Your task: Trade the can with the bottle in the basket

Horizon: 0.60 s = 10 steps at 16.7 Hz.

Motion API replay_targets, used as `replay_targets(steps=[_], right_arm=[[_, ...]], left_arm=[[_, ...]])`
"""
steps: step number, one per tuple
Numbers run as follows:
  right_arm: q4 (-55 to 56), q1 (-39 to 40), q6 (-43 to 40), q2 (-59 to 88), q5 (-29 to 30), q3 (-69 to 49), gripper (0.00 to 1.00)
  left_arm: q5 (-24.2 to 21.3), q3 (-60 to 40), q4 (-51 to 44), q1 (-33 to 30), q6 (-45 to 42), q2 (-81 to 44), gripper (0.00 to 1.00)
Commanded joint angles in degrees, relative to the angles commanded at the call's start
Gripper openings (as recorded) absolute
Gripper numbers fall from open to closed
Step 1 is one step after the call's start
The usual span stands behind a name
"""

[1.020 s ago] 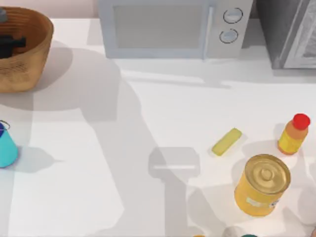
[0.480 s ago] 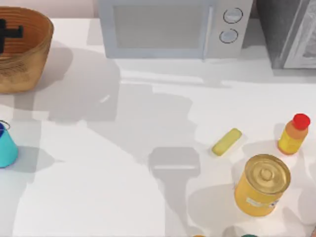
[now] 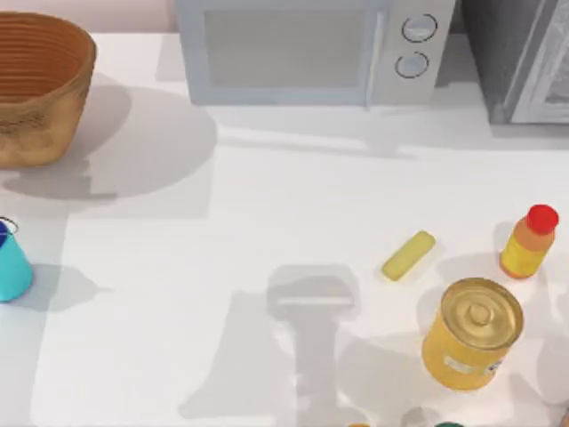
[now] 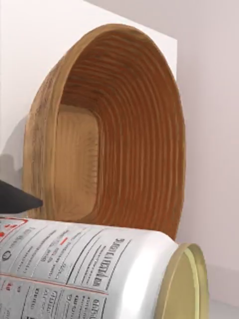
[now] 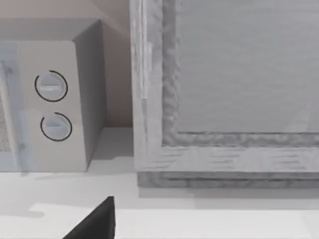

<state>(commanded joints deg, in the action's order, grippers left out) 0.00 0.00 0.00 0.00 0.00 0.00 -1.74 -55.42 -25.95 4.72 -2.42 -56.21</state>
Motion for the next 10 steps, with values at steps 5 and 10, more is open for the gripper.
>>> replay_targets(steps=[5, 10], right_arm=[[0.0, 0.0, 0.0, 0.0, 0.0, 0.0, 1.0], [0.0, 0.0, 0.0, 0.0, 0.0, 0.0, 1.0]], left_arm=[[-1.3, 30.7, 11.8, -5.0, -3.3, 32.3, 0.0], [-0.4, 50.1, 22.0, -6.8, -2.0, 51.1, 0.0]])
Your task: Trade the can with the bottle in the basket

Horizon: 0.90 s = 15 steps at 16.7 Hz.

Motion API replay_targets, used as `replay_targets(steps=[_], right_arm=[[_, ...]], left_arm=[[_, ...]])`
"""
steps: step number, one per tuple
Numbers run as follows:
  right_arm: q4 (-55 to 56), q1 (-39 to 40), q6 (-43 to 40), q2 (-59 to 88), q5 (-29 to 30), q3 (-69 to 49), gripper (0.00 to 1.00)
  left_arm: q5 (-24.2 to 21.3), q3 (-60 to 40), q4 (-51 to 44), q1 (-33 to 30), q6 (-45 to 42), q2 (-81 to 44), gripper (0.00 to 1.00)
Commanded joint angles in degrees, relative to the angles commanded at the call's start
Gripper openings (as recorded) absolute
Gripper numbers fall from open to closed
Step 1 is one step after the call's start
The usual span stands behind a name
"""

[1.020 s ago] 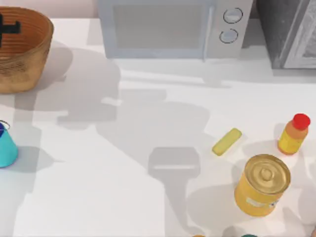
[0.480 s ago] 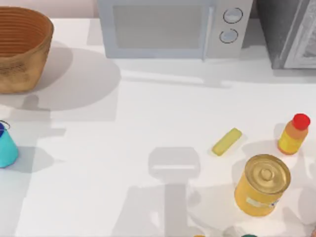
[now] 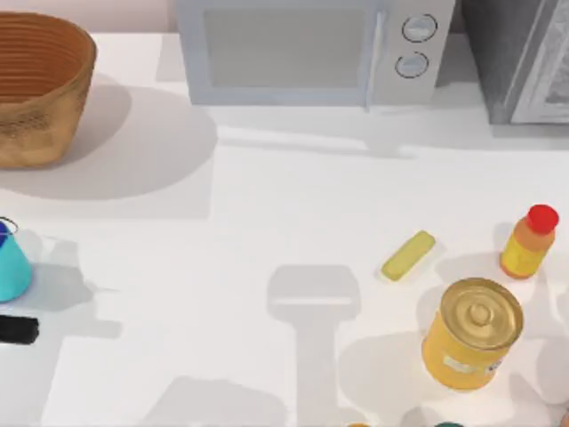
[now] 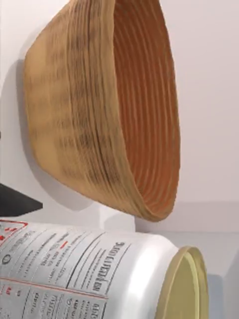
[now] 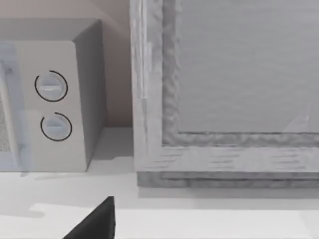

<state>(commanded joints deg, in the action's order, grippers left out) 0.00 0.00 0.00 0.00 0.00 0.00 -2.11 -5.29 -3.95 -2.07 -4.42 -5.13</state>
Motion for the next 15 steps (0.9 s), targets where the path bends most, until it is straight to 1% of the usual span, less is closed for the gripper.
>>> replay_targets(steps=[2, 4, 11, 13, 15], right_arm=[[0.0, 0.0, 0.0, 0.0, 0.0, 0.0, 1.0], [0.0, 0.0, 0.0, 0.0, 0.0, 0.0, 1.0], [0.0, 0.0, 0.0, 0.0, 0.0, 0.0, 1.0], [0.0, 0.0, 0.0, 0.0, 0.0, 0.0, 1.0], [0.0, 0.0, 0.0, 0.0, 0.0, 0.0, 1.0]], left_arm=[[1.3, 3.7, 2.8, 1.1, 2.8, 3.6, 0.0], [2.1, 5.3, 4.0, 2.1, 4.4, 5.1, 0.0], [2.0, 5.2, 3.9, 1.9, 4.3, 4.8, 0.0], [0.9, 3.6, 5.3, 1.2, 4.2, 2.5, 0.0], [-1.3, 0.7, 7.9, 0.0, 4.0, -2.1, 0.0]])
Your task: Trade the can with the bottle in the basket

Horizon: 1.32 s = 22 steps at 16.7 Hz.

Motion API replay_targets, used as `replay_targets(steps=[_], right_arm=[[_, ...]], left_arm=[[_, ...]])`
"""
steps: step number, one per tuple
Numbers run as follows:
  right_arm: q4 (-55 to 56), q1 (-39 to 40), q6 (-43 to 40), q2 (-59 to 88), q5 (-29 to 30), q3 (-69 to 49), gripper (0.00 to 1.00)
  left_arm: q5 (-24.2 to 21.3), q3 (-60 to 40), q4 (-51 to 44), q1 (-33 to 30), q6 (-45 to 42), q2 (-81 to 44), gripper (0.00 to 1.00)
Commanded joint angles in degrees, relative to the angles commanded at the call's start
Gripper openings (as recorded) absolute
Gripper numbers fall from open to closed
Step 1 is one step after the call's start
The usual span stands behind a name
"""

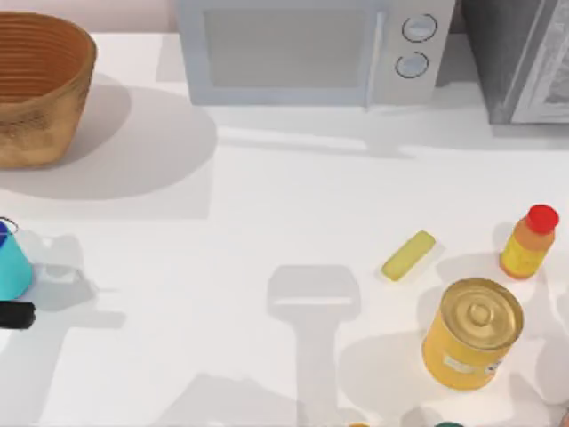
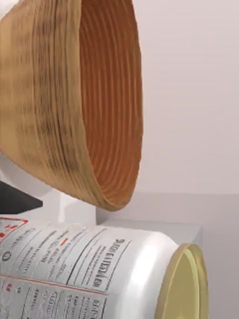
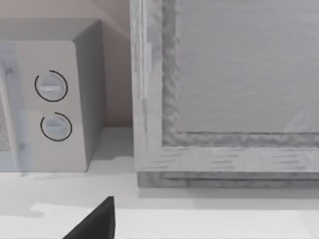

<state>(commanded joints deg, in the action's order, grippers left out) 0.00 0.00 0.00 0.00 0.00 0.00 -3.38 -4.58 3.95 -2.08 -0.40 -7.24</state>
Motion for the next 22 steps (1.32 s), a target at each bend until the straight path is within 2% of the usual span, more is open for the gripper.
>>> replay_targets(steps=[11, 22], right_arm=[[0.0, 0.0, 0.0, 0.0, 0.0, 0.0, 1.0], [0.0, 0.0, 0.0, 0.0, 0.0, 0.0, 1.0]], left_arm=[[-17.1, -19.0, 19.1, -7.0, -1.2, -36.2, 0.0], [-33.7, -35.2, 37.6, -11.2, -2.3, -72.4, 0.0]])
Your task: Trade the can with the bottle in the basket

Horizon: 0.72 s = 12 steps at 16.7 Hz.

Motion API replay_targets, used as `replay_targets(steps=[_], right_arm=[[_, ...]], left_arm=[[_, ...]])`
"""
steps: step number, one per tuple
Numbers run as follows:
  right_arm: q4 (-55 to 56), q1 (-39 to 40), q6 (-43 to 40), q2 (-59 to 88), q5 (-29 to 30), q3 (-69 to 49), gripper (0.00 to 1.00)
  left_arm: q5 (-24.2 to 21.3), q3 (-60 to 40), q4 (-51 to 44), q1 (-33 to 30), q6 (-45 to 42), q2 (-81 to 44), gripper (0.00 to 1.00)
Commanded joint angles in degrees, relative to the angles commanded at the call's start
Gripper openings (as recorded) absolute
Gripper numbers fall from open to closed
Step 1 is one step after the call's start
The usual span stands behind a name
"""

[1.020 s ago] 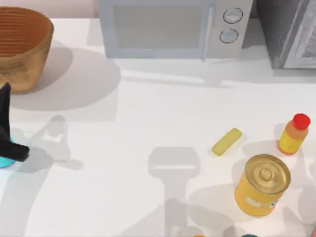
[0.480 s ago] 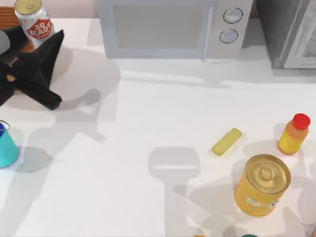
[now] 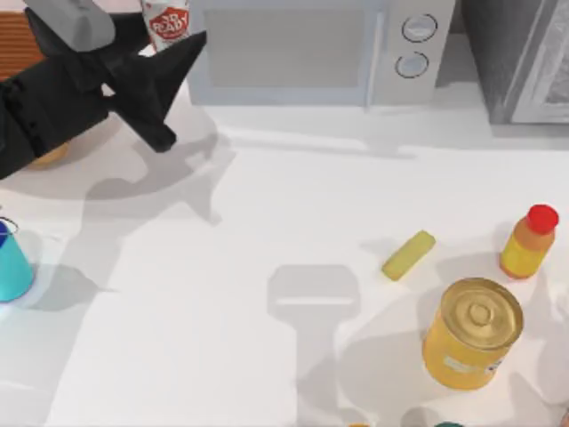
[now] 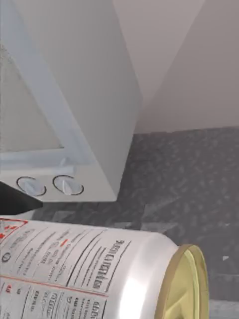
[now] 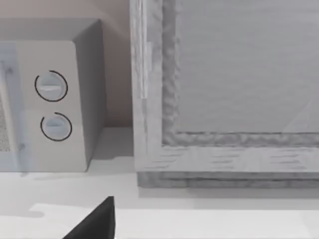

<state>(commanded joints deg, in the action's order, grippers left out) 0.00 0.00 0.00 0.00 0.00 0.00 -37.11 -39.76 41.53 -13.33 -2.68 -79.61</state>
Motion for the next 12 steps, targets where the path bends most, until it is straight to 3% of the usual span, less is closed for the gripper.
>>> replay_targets(steps=[12], right_arm=[[0.0, 0.0, 0.0, 0.0, 0.0, 0.0, 1.0]], left_arm=[[-16.9, -13.5, 17.3, -3.8, 0.2, -35.1, 0.0]])
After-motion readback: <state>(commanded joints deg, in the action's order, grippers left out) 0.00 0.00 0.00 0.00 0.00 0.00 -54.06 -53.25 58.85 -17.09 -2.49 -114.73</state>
